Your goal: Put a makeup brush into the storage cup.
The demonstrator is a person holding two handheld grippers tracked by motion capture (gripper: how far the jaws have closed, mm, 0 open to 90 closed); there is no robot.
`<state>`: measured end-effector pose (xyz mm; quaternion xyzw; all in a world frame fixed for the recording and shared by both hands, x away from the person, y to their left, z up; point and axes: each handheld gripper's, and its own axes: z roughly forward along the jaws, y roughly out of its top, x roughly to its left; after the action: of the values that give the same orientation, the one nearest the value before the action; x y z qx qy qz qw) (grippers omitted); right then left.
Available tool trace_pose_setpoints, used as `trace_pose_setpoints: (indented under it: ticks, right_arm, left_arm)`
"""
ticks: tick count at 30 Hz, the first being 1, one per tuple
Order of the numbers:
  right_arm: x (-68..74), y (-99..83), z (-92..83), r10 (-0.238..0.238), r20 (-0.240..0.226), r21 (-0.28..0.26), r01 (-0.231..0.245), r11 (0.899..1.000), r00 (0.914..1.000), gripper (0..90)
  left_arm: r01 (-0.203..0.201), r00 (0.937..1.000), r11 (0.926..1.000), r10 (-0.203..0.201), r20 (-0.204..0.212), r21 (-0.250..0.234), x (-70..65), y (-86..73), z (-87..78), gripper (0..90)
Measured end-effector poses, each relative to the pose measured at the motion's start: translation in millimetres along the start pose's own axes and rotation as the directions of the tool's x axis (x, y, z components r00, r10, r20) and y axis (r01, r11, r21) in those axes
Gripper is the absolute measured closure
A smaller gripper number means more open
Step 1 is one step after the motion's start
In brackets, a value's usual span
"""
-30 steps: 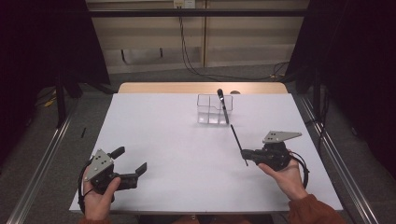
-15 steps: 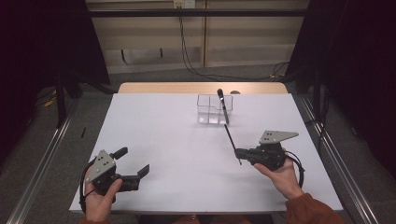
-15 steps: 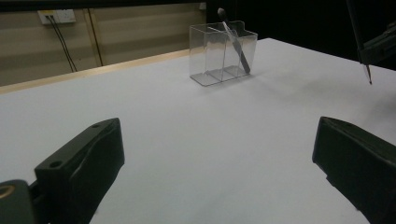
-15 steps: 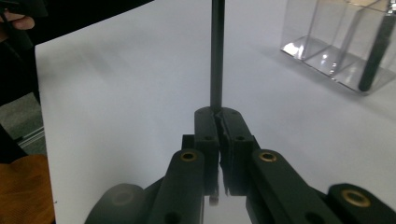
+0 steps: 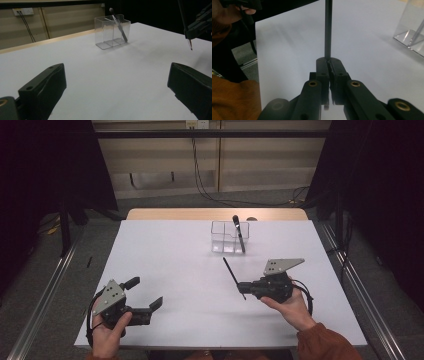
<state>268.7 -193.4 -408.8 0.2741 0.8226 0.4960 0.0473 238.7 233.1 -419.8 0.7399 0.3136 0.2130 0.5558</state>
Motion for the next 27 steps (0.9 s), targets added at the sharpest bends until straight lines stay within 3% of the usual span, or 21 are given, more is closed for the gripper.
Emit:
trace_pose_setpoints:
  ticks: [4, 7, 12, 21, 27]
  right_arm:
    - [4.0, 2.4, 6.3, -0.017, -0.024, 0.021, 0.018, 1.0, 0.9996, 86.7]
    - [6.8, 4.2, 9.9, -0.024, -0.044, 0.023, 0.025, 0.999, 0.9987, 86.8]
    - [11.4, 10.7, 16.1, -0.035, -0.068, 0.021, 0.036, 0.999, 0.997, 86.7]
    - [19.0, 14.5, 27.7, -0.079, -0.096, 0.094, 0.088, 0.992, 0.9922, 86.8]
    - [18.1, 20.0, 30.4, -0.106, -0.098, 0.166, 0.121, 0.979, 0.9895, 86.7]
  left_arm:
    - [-0.005, 0.9998, 1.0, 0.005, 0.021, 0.007, -2.6, 1.6, 2.8, 2.0]
    - [-0.024, 0.9975, 0.9992, 0.022, 0.067, 0.032, -6.0, 2.8, 7.4, 2.3]
    - [-0.035, 0.9955, 0.9984, 0.031, 0.09, 0.044, -10.7, 1.5, 13.5, 2.3]
    - [-0.051, 0.9918, 0.9969, 0.044, 0.12, 0.06, -13.4, 3.5, 17.2, 2.1]
    - [-0.068, 0.9886, 0.9948, 0.057, 0.14, 0.076, -15.8, 7.6, 22.1, 2.2]
